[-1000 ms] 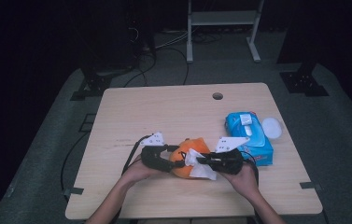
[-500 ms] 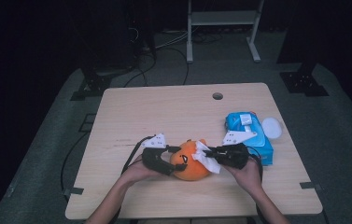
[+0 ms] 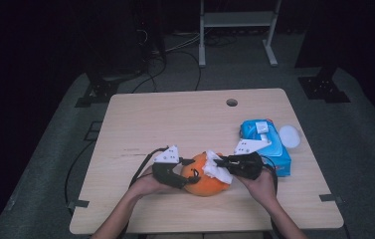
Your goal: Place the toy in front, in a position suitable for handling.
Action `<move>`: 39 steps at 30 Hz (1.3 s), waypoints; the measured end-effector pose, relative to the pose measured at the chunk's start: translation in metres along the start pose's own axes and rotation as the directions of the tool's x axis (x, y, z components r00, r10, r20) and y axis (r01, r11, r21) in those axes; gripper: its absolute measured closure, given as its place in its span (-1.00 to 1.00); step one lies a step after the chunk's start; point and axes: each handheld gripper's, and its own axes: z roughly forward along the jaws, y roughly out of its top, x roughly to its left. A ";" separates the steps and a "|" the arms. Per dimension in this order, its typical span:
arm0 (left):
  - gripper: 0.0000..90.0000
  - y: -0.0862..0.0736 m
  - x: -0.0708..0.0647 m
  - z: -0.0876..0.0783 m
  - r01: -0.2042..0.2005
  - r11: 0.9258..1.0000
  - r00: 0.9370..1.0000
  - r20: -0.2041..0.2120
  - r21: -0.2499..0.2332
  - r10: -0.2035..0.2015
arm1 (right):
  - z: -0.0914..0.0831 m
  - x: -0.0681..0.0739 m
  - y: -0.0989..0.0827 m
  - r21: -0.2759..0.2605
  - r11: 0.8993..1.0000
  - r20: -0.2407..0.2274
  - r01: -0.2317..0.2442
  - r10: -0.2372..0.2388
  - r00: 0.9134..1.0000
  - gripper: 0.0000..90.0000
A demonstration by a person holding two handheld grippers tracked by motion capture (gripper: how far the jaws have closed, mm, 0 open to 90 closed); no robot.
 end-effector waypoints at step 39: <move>-0.23 0.011 -0.022 0.009 -0.209 0.977 0.978 0.002 0.031 0.209 | -0.005 -0.006 0.002 -0.026 0.999 0.013 -0.023 0.024 1.000 0.82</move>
